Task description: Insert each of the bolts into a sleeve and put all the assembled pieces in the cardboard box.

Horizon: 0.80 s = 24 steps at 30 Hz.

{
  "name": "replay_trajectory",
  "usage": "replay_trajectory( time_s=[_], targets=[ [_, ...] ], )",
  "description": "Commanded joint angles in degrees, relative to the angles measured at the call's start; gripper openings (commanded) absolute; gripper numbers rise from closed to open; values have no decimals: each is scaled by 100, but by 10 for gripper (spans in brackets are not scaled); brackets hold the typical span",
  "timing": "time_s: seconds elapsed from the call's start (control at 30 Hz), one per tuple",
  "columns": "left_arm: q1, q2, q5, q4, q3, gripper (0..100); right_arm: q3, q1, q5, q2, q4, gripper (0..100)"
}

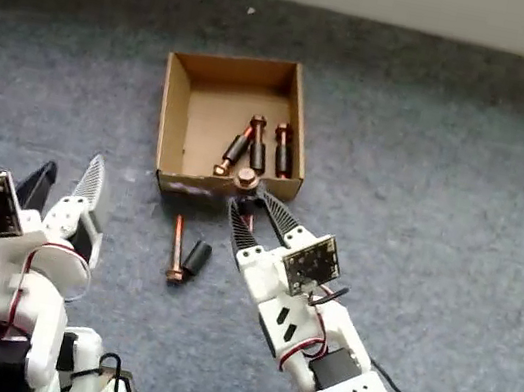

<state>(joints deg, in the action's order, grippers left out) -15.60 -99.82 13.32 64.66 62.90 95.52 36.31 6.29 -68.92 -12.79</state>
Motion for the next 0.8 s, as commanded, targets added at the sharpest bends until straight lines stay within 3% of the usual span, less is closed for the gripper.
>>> replay_trajectory(
  time_s=[0.0, 0.17, 0.37, 0.5, 0.77],
  targets=[
    [-769, 22, -70, 624, -92, 204, 409, -321, -70, -119, -22, 5],
    [-1095, 22, -396, 677, 796, 204, 365, -699, -378, -84, 154, 5],
    [-1130, 22, -1196, 290, 1833, 204, -1200, -848, -475, -66, 2018, 5],
    [-1130, 22, -1213, -132, 2290, 204, -2211, -831, -475, 92, 2422, 5],
    [-1130, 22, -1213, -211, 2334, 204, -4110, -822, -466, 2941, 2448, 5]
  ],
)
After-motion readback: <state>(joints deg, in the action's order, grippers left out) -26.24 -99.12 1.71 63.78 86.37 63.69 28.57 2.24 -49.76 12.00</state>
